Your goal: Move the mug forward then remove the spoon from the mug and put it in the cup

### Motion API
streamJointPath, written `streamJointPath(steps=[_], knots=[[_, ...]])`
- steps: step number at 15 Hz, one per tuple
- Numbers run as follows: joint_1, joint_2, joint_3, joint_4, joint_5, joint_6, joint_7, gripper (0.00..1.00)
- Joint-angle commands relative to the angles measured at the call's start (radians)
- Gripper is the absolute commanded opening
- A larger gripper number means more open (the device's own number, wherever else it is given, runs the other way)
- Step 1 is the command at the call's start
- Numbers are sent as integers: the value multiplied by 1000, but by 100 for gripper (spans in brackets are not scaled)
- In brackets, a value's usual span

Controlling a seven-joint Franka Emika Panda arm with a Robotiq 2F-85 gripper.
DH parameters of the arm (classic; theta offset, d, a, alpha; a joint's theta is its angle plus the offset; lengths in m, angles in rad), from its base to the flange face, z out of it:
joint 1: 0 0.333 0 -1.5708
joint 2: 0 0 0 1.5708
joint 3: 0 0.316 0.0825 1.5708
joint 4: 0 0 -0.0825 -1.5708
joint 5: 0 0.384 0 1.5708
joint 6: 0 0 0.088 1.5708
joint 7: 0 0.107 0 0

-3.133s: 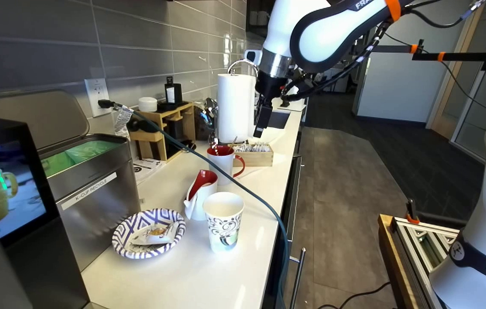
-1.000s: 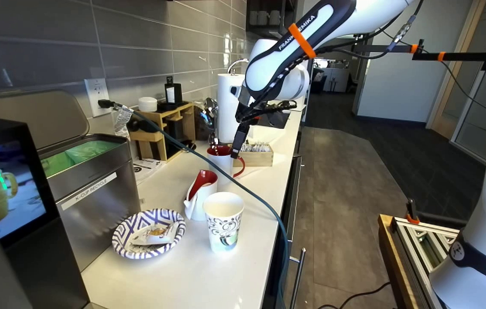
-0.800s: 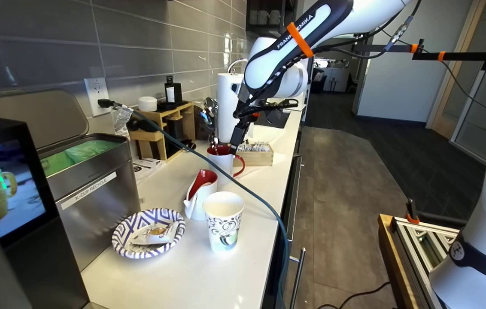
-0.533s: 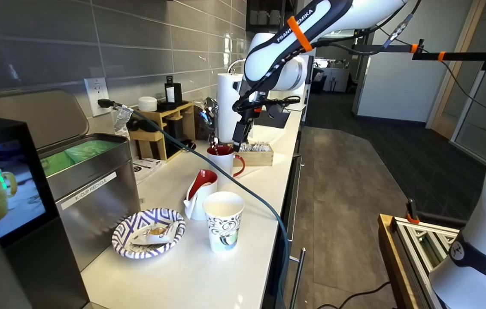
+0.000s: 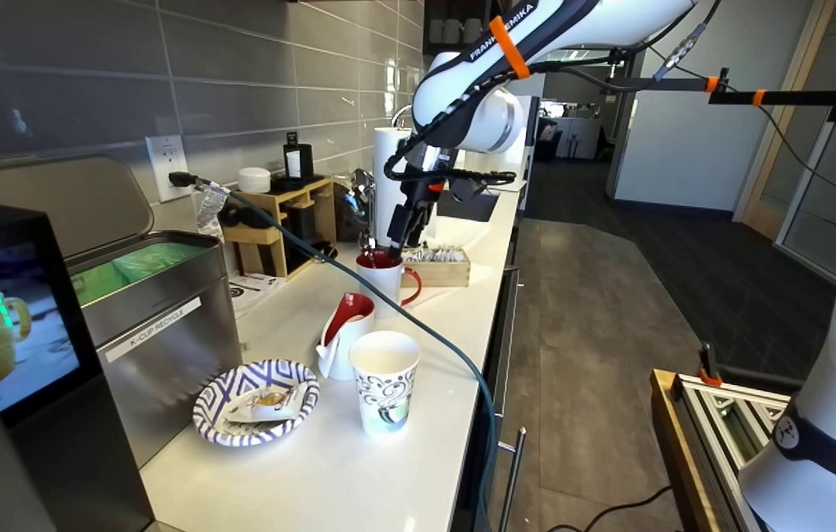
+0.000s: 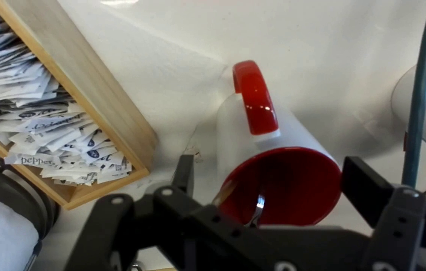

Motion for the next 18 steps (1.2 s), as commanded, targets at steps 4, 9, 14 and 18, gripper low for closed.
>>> streamJointPath(steps=[4,9,14,18], knots=[[-12,18,-5,-28,32,93,172,100],[-12,27,-4,-57,22,150,249,100],[-6,31,2,-72,14,179,280,83],[4,26,11,-76,3,202,284,45]])
